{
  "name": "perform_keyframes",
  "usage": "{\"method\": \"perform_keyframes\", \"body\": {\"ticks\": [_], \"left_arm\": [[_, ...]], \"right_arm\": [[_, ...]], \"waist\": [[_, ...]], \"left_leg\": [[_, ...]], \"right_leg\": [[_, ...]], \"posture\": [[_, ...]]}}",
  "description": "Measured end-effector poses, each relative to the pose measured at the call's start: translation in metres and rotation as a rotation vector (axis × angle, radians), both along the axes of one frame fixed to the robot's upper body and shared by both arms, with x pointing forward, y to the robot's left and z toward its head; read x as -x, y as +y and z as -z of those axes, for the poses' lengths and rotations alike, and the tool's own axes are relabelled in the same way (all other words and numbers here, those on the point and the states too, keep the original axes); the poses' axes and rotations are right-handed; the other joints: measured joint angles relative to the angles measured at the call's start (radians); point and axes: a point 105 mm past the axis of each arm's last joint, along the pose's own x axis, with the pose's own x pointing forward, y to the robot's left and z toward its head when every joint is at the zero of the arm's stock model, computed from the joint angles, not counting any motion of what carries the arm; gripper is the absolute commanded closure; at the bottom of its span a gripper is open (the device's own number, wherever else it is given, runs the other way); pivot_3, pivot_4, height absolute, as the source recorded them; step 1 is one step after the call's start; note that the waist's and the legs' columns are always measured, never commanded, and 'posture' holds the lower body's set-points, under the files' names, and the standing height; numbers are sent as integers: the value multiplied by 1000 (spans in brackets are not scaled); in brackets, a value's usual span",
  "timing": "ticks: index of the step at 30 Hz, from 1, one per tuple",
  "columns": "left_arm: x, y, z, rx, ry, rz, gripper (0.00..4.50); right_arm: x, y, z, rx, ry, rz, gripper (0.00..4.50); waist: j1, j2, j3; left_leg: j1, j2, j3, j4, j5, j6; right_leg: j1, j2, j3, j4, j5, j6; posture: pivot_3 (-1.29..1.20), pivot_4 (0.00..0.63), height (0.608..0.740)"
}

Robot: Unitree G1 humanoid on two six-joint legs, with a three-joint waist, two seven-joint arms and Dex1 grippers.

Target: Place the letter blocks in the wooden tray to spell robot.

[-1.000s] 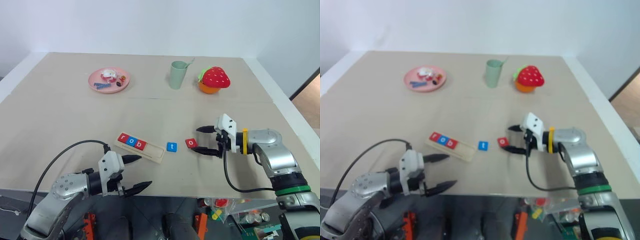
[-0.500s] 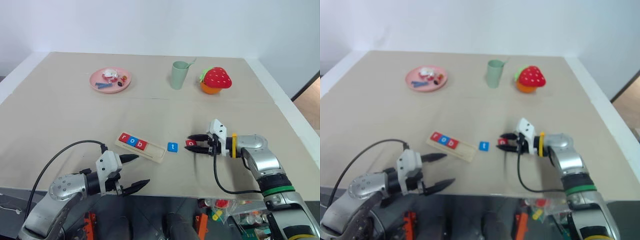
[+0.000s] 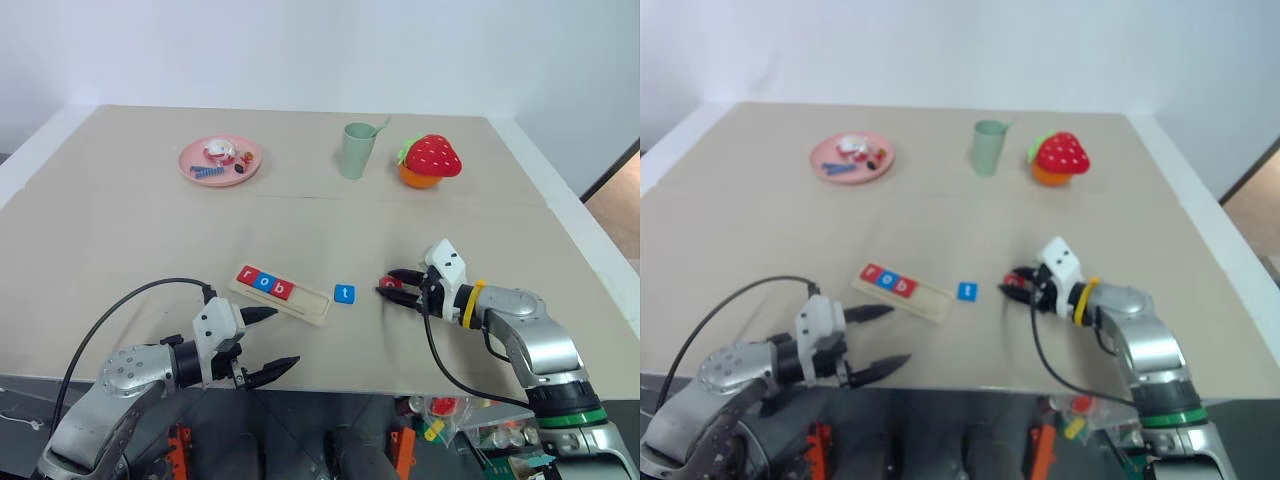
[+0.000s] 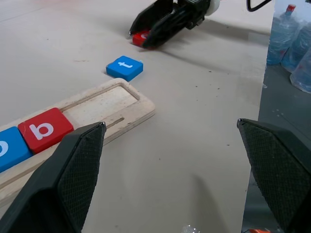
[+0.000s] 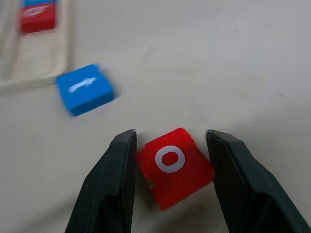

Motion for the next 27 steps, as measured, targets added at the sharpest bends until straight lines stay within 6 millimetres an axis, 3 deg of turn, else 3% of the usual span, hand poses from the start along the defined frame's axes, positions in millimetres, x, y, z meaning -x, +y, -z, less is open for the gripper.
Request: {"method": "perform_keyframes", "body": {"ticks": [7,11,14,27], "left_arm": [[-10,5,-6,35,-32,-98,0],[-15,8,-8,40,-48,-133,0],[-22,15,-6,35,-60,-153,0],[-29,23,0,25,-60,-152,0]], "right_arm": [[17,59,-39,-67,-50,101,2826],[18,84,-35,-75,-23,141,2826],[16,112,-20,-65,25,153,2826],[19,130,-10,-16,52,114,2826]], "waist": [[1,0,0],[1,0,0],[0,0,0],[0,0,0]], "left_leg": [[0,0,-1,0,1,-2],[-1,-1,0,0,2,-3],[-1,0,1,0,2,-4],[-4,0,-1,-1,2,-4]], "right_leg": [[0,0,-1,1,0,0],[-1,-1,-1,1,0,0],[-2,-1,-1,1,1,0],[-3,0,-4,0,0,-1]], "posture": [[0,150,740],[0,150,740],[0,150,740],[0,150,740]]}}
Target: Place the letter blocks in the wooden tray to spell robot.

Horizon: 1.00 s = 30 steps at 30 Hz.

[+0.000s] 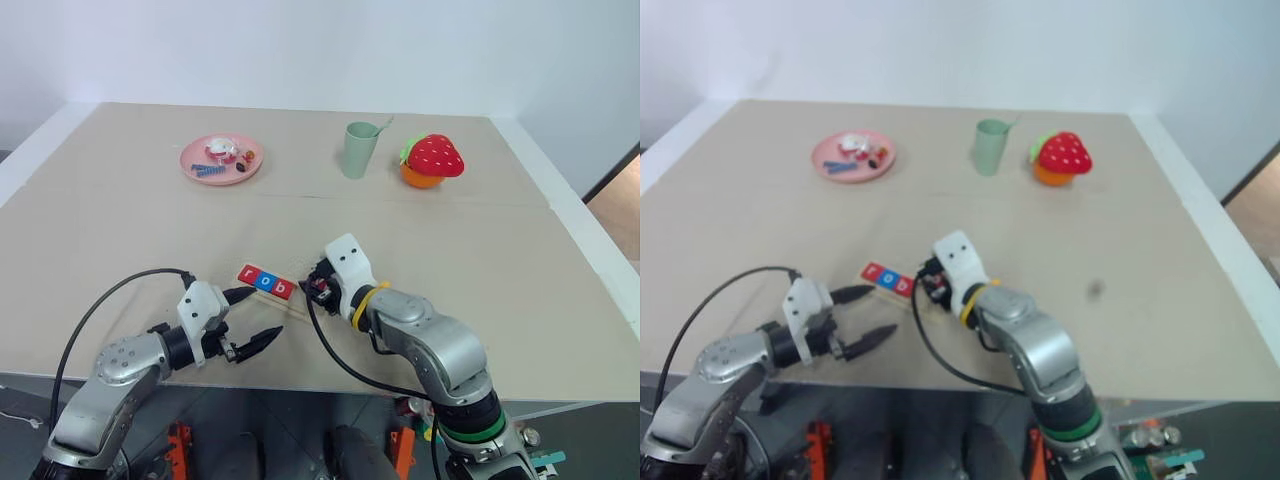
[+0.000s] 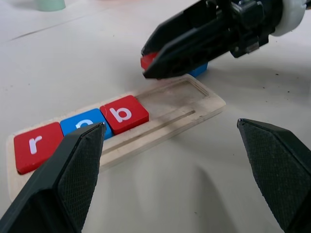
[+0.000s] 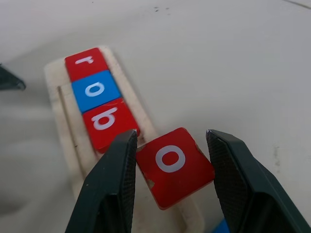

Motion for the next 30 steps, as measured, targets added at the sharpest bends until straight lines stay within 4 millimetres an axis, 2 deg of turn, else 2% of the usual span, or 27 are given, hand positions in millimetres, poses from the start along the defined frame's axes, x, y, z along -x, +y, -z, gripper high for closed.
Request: {"method": "perform_keyframes", "body": {"ticks": [11,26,28,30], "left_arm": [[-4,9,3,-9,-11,-17,0],[-3,11,8,-16,-3,-26,0],[-3,11,8,-16,-4,-27,0],[-3,11,7,-16,-5,-28,0]], "right_arm": [[7,15,2,-4,28,-62,2826],[5,18,13,-7,77,-41,2826],[4,19,13,-14,79,-40,1795],[5,20,13,-18,80,-42,1116]], "waist": [[0,0,0],[-1,0,0],[-1,0,0],[-1,0,0]], "left_leg": [[0,0,0,0,0,0],[0,0,-1,0,0,0],[0,0,-1,0,0,0],[0,0,-1,0,0,0]], "right_leg": [[0,0,-1,0,0,0],[0,0,-1,0,0,0],[0,0,-1,0,0,0],[0,0,-1,0,0,0]], "posture": [[0,150,740],[0,150,740],[0,150,740],[0,150,740]]}}
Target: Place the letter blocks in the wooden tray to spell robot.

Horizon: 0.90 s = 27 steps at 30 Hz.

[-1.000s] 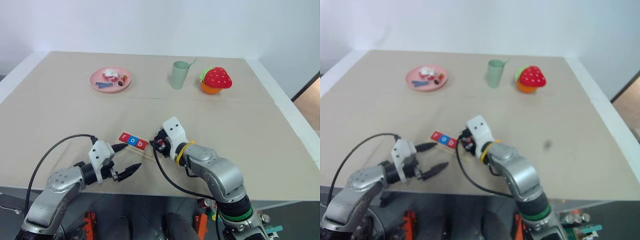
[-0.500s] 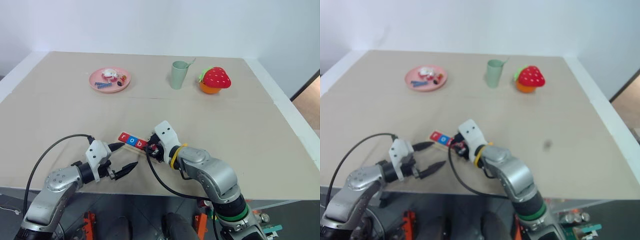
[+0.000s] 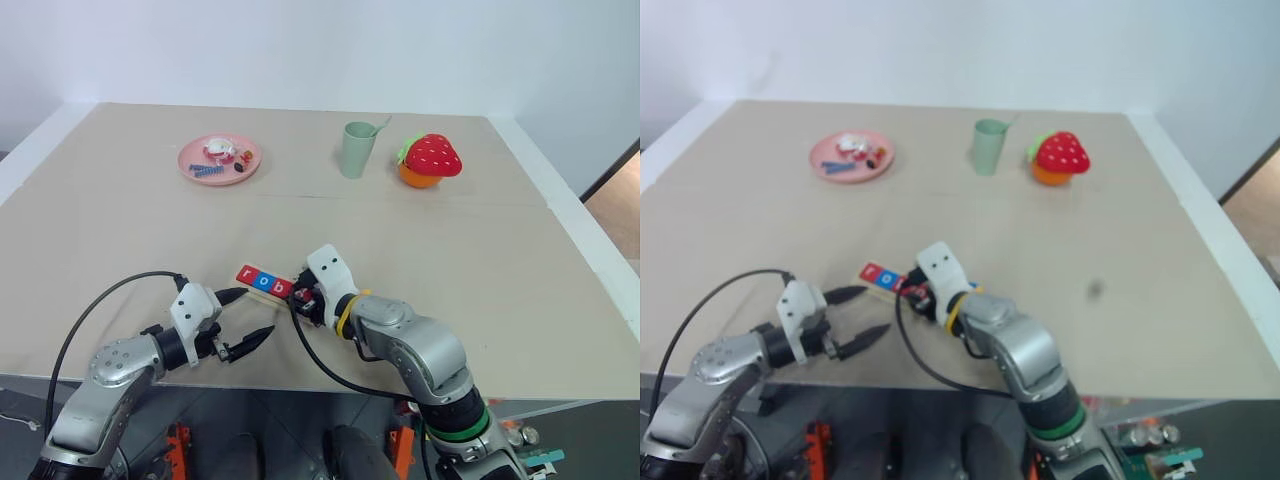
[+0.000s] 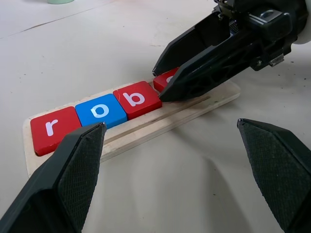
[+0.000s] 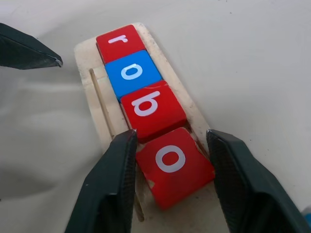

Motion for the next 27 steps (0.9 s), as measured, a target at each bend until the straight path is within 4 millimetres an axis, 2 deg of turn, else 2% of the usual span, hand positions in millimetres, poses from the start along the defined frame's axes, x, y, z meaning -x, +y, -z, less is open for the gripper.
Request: {"method": "perform_keyframes", "body": {"ticks": [3,4,9,14,16,18,19,21,24,27], "left_arm": [[0,0,0,-2,1,0,0],[0,0,0,-2,0,0,0],[0,-2,-3,-4,-6,8,0],[1,-5,-8,-15,-23,40,0],[3,-9,-12,-25,-35,80,0],[5,-9,-12,-41,-35,103,0],[5,-10,-12,-42,-34,113,0],[8,-14,-11,-43,-27,145,0],[11,-19,-12,-37,-23,188,0],[13,-21,-12,-21,7,212,0]], "right_arm": [[-1,0,-1,-5,-5,1,116],[-1,-1,-2,-10,-9,5,33],[-6,-7,-9,-30,-22,32,33],[-12,-20,-37,-84,-81,53,33],[-12,-38,-57,-89,-148,42,33],[-8,-57,-72,-80,-206,32,551],[-5,-62,-72,-75,-209,24,839],[7,-65,-62,-72,-171,-35,1467],[32,-64,-37,-68,-73,-156,2546],[41,-63,-26,-61,-41,-210,3649]], "waist": [[0,0,0],[0,0,0],[0,0,0],[0,0,0],[3,1,0],[3,0,0],[2,0,0],[2,0,0],[1,0,0],[-4,0,0]], "left_leg": [[0,0,0,0,0,0],[0,0,0,0,0,0],[0,0,0,0,0,0],[-1,0,0,-1,0,0],[-2,-1,-2,-1,0,0],[-2,-1,-1,-1,0,0],[-2,-1,-1,-2,0,0],[-2,-1,-2,-3,-1,1],[-2,-1,-4,-5,-1,1],[-1,0,-4,-5,-1,1]], "right_leg": [[0,0,0,0,0,0],[0,0,0,0,0,0],[0,0,0,0,0,0],[-1,0,-1,0,0,0],[0,-1,-2,-1,-1,0],[0,-3,-2,-2,-2,1],[0,-3,-2,-2,-2,1],[0,-2,-3,-2,-4,0],[-1,-1,-5,-1,-5,-2],[-1,0,-5,-1,-5,-3]], "posture": [[0,150,740],[0,150,740],[0,150,740],[0,150,740],[0,150,740],[0,150,740],[0,150,740],[0,150,740],[0,150,740],[0,150,740]]}}
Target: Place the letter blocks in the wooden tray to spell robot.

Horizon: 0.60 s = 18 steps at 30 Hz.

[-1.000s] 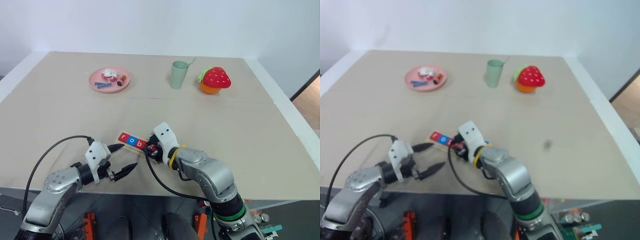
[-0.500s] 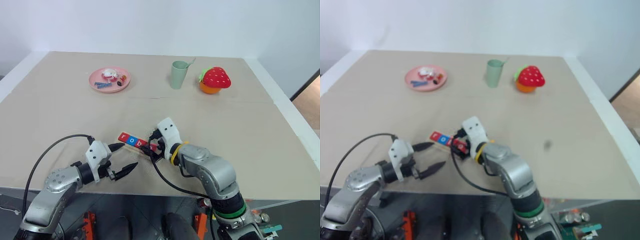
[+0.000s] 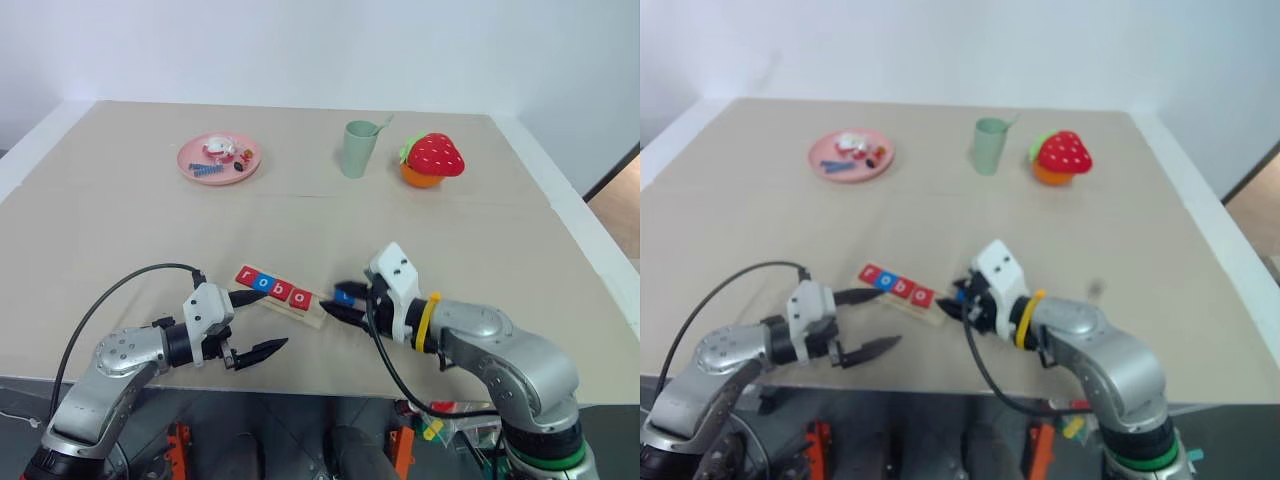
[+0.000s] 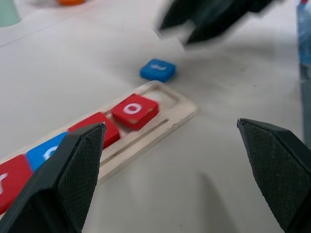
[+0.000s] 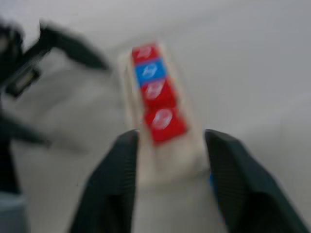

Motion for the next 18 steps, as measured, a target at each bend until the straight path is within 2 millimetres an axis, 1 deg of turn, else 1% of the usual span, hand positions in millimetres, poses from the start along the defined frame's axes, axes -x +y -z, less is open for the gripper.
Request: {"method": "perform_keyframes", "body": {"ticks": [2,7,10,14,18], "left_arm": [[3,-3,-2,10,20,18,0],[6,-6,-4,39,82,19,0],[3,-3,-5,46,93,-21,0],[-1,1,-5,45,96,-61,0],[-3,4,-7,45,89,-83,0]], "right_arm": [[1,5,-2,-14,-20,-29,4409],[-8,17,5,-7,-18,-59,4409],[-10,24,7,-5,-18,-72,4409],[-14,28,14,9,-16,-68,4409],[-19,27,20,28,-16,-53,4409]], "waist": [[-1,0,0],[1,0,0],[2,0,0],[4,0,0],[5,0,0]], "left_leg": [[0,0,-2,0,1,0],[1,0,-2,1,3,1],[1,0,-2,1,3,0],[0,0,-3,1,3,0],[0,-1,-3,1,3,0]], "right_leg": [[1,0,-2,0,1,-1],[2,0,-3,0,3,-1],[2,0,-3,0,3,-1],[1,0,-3,0,3,0],[1,0,-3,0,3,-1]], "posture": [[0,150,740],[0,150,740],[0,150,740],[0,150,740],[0,150,740]]}}
